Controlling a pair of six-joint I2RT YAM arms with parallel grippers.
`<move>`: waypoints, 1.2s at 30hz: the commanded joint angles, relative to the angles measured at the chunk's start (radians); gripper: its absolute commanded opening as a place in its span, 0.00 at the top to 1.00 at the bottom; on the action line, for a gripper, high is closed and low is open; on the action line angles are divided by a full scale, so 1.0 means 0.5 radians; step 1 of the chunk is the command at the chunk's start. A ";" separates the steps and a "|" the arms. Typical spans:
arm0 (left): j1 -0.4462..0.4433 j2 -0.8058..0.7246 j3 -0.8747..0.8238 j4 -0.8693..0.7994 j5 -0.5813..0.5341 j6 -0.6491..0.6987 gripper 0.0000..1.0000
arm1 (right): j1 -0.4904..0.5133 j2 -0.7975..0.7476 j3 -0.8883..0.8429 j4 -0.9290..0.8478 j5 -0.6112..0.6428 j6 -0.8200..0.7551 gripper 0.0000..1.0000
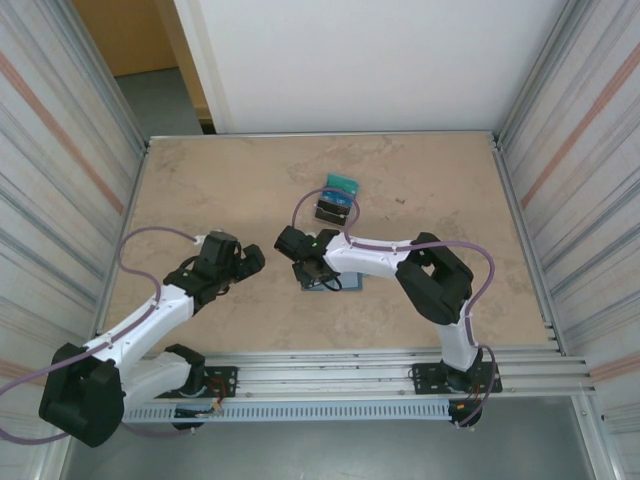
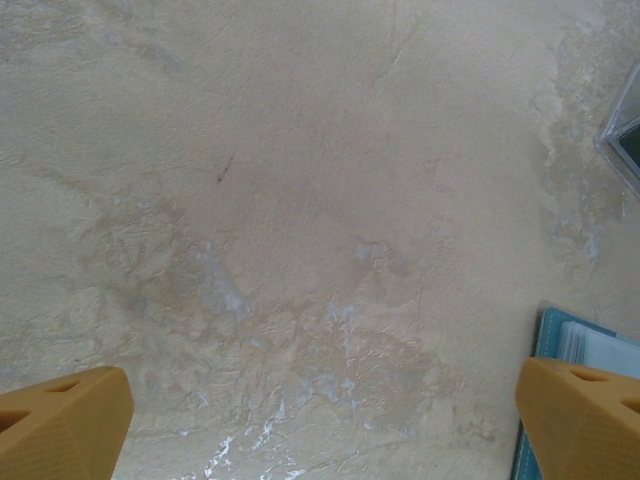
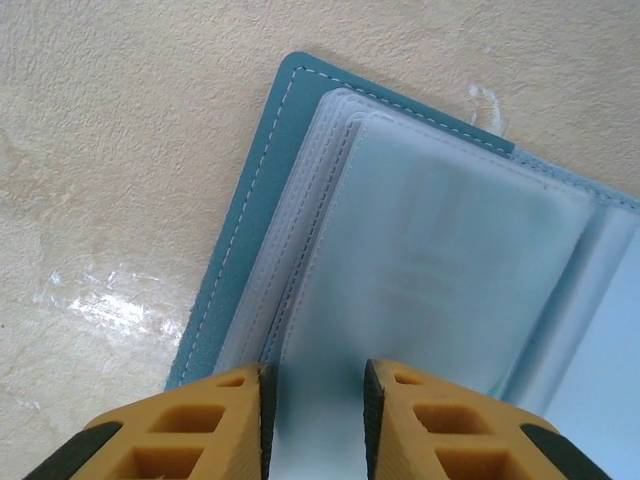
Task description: Take the credit cards out of the card holder
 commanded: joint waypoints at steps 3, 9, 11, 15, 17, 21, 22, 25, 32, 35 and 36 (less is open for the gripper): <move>0.013 -0.033 0.039 -0.010 0.013 0.031 0.01 | -0.018 -0.115 -0.029 -0.066 0.069 0.011 0.71; 0.013 -0.033 0.062 0.001 0.056 0.069 0.01 | -0.027 -0.139 -0.031 -0.127 0.162 0.014 0.71; 0.013 -0.033 0.065 0.004 0.065 0.078 0.01 | -0.033 -0.149 -0.038 -0.146 0.186 0.020 0.70; 0.012 -0.031 0.078 0.019 0.093 0.106 0.01 | -0.054 -0.204 -0.084 -0.161 0.212 0.046 0.68; 0.002 -0.026 0.081 0.032 0.100 0.130 0.01 | -0.070 -0.241 -0.114 -0.161 0.218 0.058 0.67; -0.110 0.028 0.139 0.016 0.013 0.195 0.01 | -0.103 -0.303 -0.183 -0.151 0.217 0.086 0.66; -0.149 0.054 0.161 0.002 -0.029 0.204 0.01 | -0.112 -0.318 -0.200 -0.149 0.212 0.092 0.66; -0.257 0.143 0.227 -0.020 -0.117 0.234 0.01 | -0.137 -0.349 -0.246 -0.143 0.206 0.105 0.66; -0.520 0.424 0.411 -0.071 -0.276 0.320 0.01 | -0.221 -0.420 -0.402 -0.071 0.154 0.151 0.66; -0.625 0.551 0.485 -0.079 -0.350 0.334 0.01 | -0.261 -0.467 -0.468 -0.025 0.110 0.161 0.66; -0.655 0.595 0.502 -0.078 -0.367 0.339 0.01 | -0.272 -0.479 -0.489 -0.020 0.105 0.162 0.66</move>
